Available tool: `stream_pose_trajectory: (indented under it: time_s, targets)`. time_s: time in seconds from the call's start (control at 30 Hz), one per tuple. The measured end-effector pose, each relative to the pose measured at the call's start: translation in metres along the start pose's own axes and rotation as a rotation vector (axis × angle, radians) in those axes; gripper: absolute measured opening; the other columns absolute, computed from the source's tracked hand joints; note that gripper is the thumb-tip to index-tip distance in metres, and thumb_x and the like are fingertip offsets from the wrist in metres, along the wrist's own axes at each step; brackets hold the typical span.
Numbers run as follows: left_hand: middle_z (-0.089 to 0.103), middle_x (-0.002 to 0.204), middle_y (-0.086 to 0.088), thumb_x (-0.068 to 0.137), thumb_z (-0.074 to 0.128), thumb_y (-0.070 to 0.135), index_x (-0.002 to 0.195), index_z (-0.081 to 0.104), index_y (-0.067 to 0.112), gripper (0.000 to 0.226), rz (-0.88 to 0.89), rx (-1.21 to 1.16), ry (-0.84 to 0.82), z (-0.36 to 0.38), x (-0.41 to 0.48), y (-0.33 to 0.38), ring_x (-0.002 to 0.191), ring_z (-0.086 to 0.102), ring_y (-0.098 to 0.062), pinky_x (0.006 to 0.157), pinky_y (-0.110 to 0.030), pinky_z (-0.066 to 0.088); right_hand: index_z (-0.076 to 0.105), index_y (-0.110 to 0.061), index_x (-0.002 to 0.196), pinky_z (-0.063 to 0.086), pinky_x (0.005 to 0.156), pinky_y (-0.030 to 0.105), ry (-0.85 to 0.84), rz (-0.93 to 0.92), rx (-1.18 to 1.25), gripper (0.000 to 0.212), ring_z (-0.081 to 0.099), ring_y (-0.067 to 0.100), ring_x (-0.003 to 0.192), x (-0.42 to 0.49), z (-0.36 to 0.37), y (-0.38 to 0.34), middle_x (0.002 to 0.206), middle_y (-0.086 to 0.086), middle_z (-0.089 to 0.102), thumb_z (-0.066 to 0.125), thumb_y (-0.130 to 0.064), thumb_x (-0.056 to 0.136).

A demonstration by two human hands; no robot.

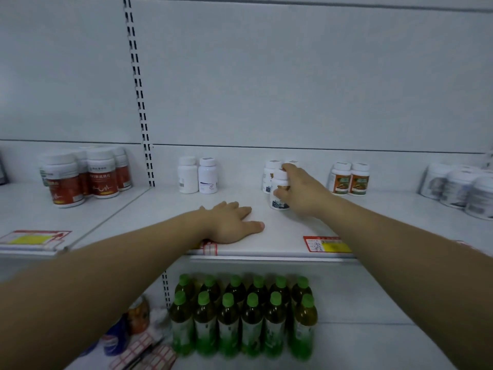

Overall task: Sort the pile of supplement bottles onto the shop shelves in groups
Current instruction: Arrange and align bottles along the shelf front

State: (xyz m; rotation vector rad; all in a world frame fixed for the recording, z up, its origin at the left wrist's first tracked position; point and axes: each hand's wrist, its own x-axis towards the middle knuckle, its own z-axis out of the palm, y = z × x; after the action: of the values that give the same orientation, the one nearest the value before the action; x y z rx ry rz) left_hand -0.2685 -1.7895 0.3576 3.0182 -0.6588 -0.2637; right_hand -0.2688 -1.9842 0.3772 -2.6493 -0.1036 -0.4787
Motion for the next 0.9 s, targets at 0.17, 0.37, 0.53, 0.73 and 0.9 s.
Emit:
stream_pose_trajectory:
  time_s: [0.17, 0.37, 0.53, 0.73, 0.9]
  targets:
    - [-0.004, 0.160, 0.005, 0.088, 0.016, 0.073, 0.151, 0.003, 0.036, 0.074, -0.017, 0.019, -0.009, 0.001, -0.005, 0.004, 0.147, -0.004, -0.021, 0.114, -0.058, -0.001, 0.020, -0.022, 0.148, 0.038, 0.095, 0.037, -0.034, -0.027, -0.147, 0.063, 0.045, 0.034, 0.118, 0.017, 0.001, 0.008, 0.142, 0.016, 0.032, 0.049, -0.041, 0.096]
    - [0.000, 0.160, 0.007, 0.087, 0.019, 0.074, 0.150, 0.007, 0.038, 0.074, -0.036, -0.005, 0.020, 0.002, -0.006, 0.006, 0.147, -0.001, -0.019, 0.114, -0.057, 0.000, 0.020, -0.024, 0.146, 0.038, 0.088, 0.036, -0.041, -0.048, -0.159, 0.059, 0.048, 0.035, 0.112, 0.033, 0.007, 0.014, 0.137, 0.018, 0.033, 0.046, -0.042, 0.096]
    - [0.004, 0.160, 0.008, 0.088, 0.024, 0.073, 0.150, 0.012, 0.038, 0.072, -0.044, -0.030, 0.046, 0.001, -0.006, 0.008, 0.147, 0.002, -0.018, 0.115, -0.057, 0.002, 0.022, -0.020, 0.143, 0.041, 0.085, 0.038, -0.038, -0.046, -0.159, 0.057, 0.051, 0.036, 0.106, 0.041, 0.011, 0.014, 0.130, 0.019, 0.042, 0.045, -0.040, 0.096]
    - [0.017, 0.158, 0.007, 0.088, 0.033, 0.070, 0.147, 0.026, 0.037, 0.068, -0.013, -0.171, 0.079, -0.003, -0.012, 0.008, 0.145, 0.012, -0.015, 0.116, -0.052, 0.005, 0.018, -0.018, 0.145, 0.045, 0.084, 0.037, -0.041, -0.002, -0.104, 0.063, 0.054, 0.034, 0.104, 0.039, 0.012, 0.007, 0.126, 0.017, 0.052, 0.048, -0.040, 0.094]
    - [0.030, 0.153, 0.007, 0.089, 0.042, 0.062, 0.144, 0.035, 0.030, 0.064, 0.027, -0.412, 0.068, -0.017, -0.025, -0.005, 0.139, 0.029, -0.017, 0.116, -0.036, 0.016, 0.013, -0.019, 0.149, 0.039, 0.094, 0.040, -0.018, 0.067, -0.202, 0.079, 0.041, 0.037, 0.125, 0.027, -0.008, -0.016, 0.141, 0.017, 0.035, 0.054, -0.050, 0.089]
